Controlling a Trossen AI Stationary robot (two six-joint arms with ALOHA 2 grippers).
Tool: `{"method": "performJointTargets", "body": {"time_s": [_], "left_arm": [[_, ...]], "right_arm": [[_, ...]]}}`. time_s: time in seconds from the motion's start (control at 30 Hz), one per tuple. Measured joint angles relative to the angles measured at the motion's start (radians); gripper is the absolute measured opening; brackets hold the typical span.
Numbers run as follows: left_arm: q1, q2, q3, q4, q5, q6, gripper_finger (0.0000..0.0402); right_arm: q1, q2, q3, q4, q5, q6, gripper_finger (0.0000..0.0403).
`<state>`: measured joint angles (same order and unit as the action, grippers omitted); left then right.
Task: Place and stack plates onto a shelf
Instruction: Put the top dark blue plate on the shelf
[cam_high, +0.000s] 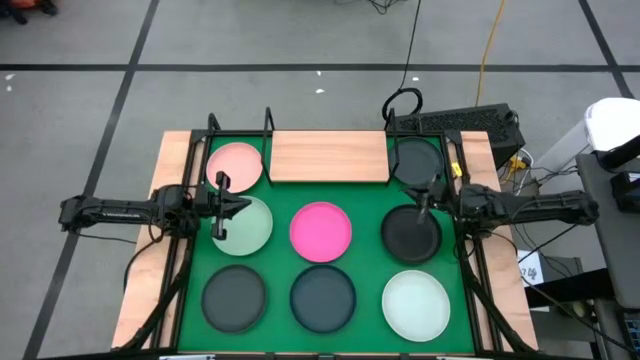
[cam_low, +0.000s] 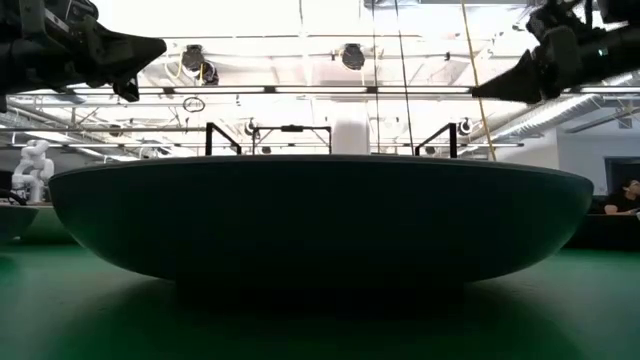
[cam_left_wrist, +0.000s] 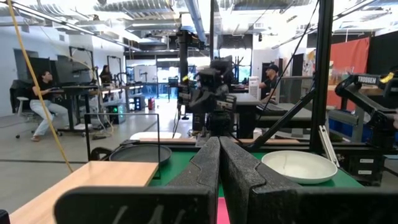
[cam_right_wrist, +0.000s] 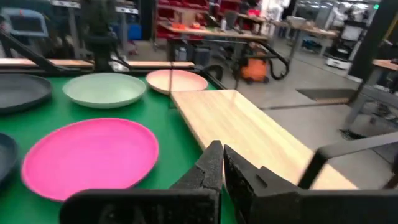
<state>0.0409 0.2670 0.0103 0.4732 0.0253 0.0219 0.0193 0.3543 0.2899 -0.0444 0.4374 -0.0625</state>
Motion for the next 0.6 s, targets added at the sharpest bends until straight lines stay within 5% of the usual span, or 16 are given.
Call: {"method": "performJointTargets", "body": {"time_s": [0.27, 0.6], "left_arm": [[0.000, 0.000, 0.000, 0.000, 0.000, 0.000, 0.0017], [0.000, 0.000, 0.000, 0.000, 0.000, 0.000, 0.0017]], "right_arm": [[-0.035, 0.105, 0.228, -0.240, 0.008, 0.014, 0.0044], [-0.092, 0.192, 0.184, -0.402, 0.008, 0.201, 0.0117]]}}
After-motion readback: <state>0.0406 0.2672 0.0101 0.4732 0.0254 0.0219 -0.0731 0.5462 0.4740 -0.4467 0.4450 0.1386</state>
